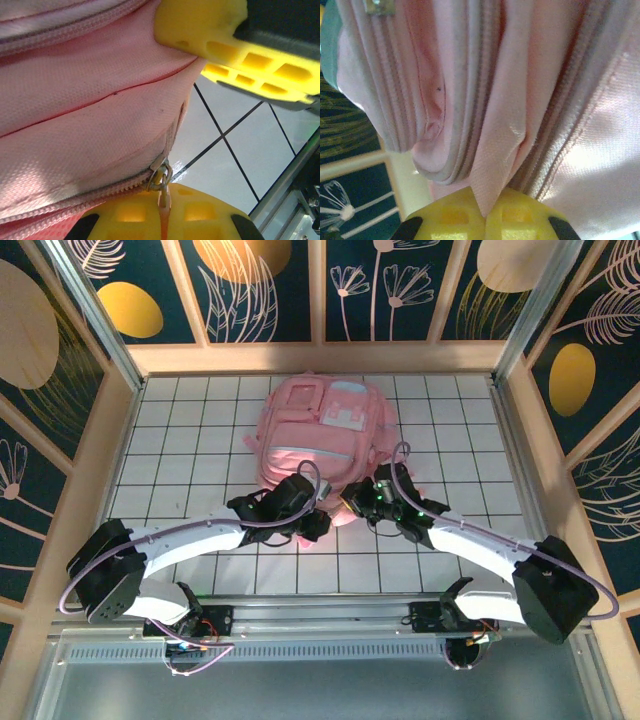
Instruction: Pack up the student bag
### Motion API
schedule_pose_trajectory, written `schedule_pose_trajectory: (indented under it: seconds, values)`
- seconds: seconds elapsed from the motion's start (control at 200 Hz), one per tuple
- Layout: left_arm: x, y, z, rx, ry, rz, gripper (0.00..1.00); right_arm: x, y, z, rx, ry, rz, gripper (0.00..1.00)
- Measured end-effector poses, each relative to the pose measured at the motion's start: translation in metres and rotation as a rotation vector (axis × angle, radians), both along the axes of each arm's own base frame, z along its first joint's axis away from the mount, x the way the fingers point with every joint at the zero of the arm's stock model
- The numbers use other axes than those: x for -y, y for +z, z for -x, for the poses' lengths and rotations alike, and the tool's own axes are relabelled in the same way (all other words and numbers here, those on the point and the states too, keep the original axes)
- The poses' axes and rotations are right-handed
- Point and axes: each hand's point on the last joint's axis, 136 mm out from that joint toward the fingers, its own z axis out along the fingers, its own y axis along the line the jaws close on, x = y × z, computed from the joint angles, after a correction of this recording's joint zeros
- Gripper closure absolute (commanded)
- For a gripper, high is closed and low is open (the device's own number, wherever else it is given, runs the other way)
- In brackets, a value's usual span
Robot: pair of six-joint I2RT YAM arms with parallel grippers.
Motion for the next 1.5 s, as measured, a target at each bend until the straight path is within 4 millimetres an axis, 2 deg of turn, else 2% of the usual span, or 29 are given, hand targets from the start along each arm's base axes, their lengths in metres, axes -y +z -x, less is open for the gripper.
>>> schedule_pose_trajectory:
  seconds: [0.496, 1.026, 1.226, 1.256, 1.331, 1.366, 1.422, 1.497]
  values:
    - [-0.008, 0.002, -0.007, 0.046, 0.042, -0.019, 1.0, 0.018, 0.008, -0.011, 0.05, 0.01, 0.103, 1.0]
    - [-0.026, -0.004, -0.011, 0.044, 0.082, -0.028, 1.0, 0.047, 0.006, -0.017, 0.093, -0.005, 0.212, 1.0]
    - [-0.026, -0.005, -0.009, 0.036, 0.074, -0.023, 1.0, 0.059, 0.005, -0.021, 0.106, -0.024, 0.231, 1.0]
    - [-0.026, -0.005, -0.009, 0.036, 0.074, -0.022, 1.0, 0.061, 0.005, -0.022, 0.108, -0.025, 0.234, 0.92]
    - [-0.025, -0.005, -0.008, 0.029, 0.068, -0.017, 1.0, 0.062, 0.005, -0.022, 0.116, -0.02, 0.244, 0.64]
    - [-0.026, -0.005, -0.008, 0.025, 0.067, -0.016, 1.0, 0.065, 0.005, -0.023, 0.122, -0.027, 0.252, 0.55]
    - [-0.025, -0.005, -0.007, 0.018, 0.062, -0.012, 1.0, 0.07, 0.006, -0.024, 0.123, -0.043, 0.264, 0.49]
    - [-0.024, -0.005, -0.006, 0.01, 0.057, -0.006, 1.0, 0.076, 0.012, -0.025, 0.139, -0.07, 0.265, 0.49]
